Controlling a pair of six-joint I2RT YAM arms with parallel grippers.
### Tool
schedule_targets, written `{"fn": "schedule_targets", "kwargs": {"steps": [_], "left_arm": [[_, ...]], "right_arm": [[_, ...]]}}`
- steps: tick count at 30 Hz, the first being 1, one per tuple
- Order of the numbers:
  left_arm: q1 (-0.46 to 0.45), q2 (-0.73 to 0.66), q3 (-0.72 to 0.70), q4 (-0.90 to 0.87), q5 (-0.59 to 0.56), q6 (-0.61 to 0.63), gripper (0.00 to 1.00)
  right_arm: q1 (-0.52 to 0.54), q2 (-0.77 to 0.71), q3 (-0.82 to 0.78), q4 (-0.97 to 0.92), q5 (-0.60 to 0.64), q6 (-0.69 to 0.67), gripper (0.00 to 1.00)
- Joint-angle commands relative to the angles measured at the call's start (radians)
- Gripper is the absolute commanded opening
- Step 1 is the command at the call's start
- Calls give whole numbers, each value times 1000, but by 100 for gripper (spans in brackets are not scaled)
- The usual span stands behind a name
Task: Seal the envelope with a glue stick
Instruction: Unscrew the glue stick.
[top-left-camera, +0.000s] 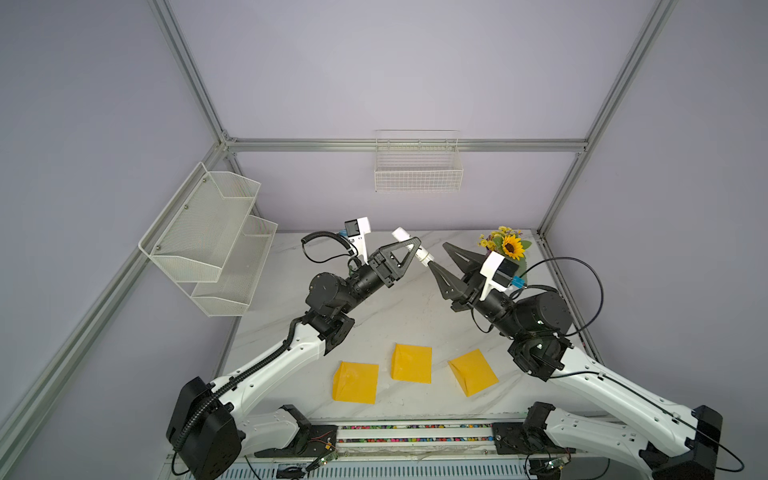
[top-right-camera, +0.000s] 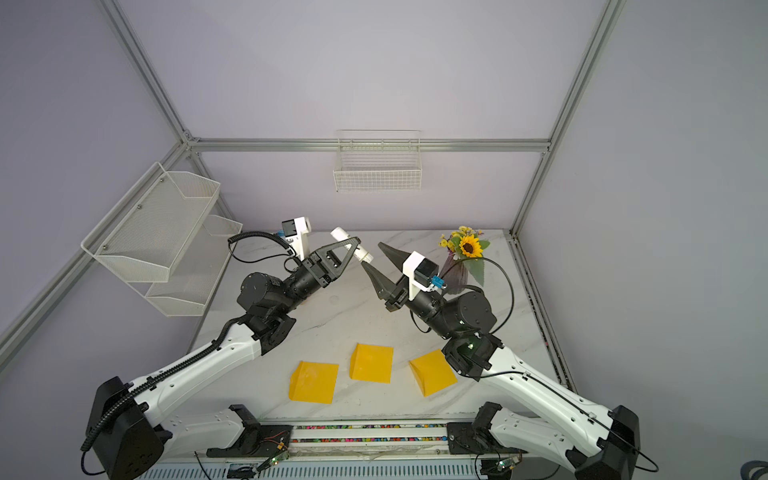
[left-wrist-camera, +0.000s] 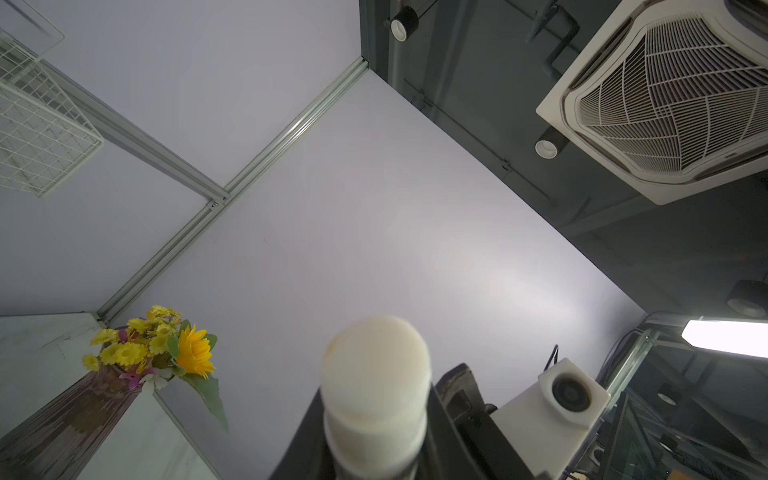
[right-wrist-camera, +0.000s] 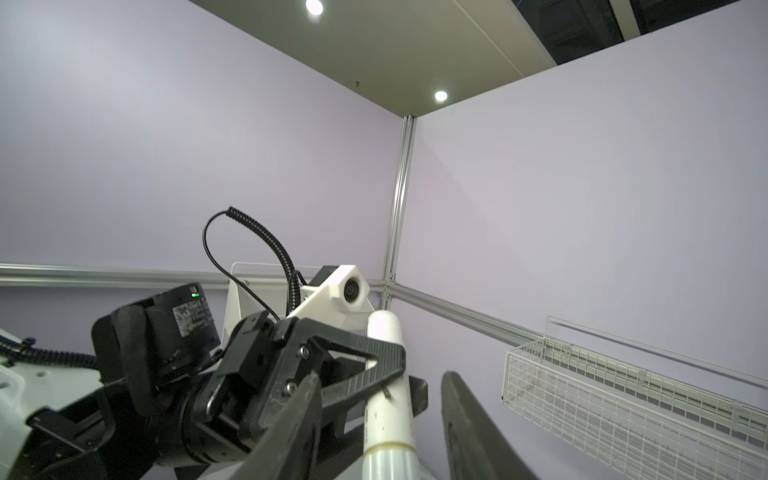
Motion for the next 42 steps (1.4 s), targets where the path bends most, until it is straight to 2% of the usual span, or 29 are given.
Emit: {"fn": "schedule_targets", "kwargs": {"steps": [1, 9, 16, 24, 31, 35, 39, 40, 41, 42], "left_arm": [[4, -46, 14, 50, -46, -43, 0], [3, -34, 3, 42, -38, -84, 0], [1, -37, -38, 46, -74, -98, 0], [-8, -16, -31, 77, -63, -118, 0], [-15, 1, -21, 104, -60, -124, 0], [-16, 16, -19, 124, -58, -136, 0], [-18, 28, -18, 129, -53, -139, 0], [-18, 30, -20, 122, -55, -138, 3], [-18, 29, -24, 118, -60, -137, 10], [-18, 29, -30, 115, -68, -131, 22]], "right_arm": [[5, 23, 35, -19, 18, -99, 49], [5, 111, 66, 24, -1, -103, 46], [5, 155, 115, -17, -14, -184, 39], [4, 196, 154, -62, 14, -284, 38], [5, 229, 158, -48, 45, -300, 37], [4, 233, 153, -33, 64, -283, 28], [5, 223, 132, -1, 98, -259, 3], [5, 219, 123, 7, 108, -259, 0], [5, 219, 122, 7, 124, -264, 0], [5, 219, 130, -18, 144, -272, 0]]}}
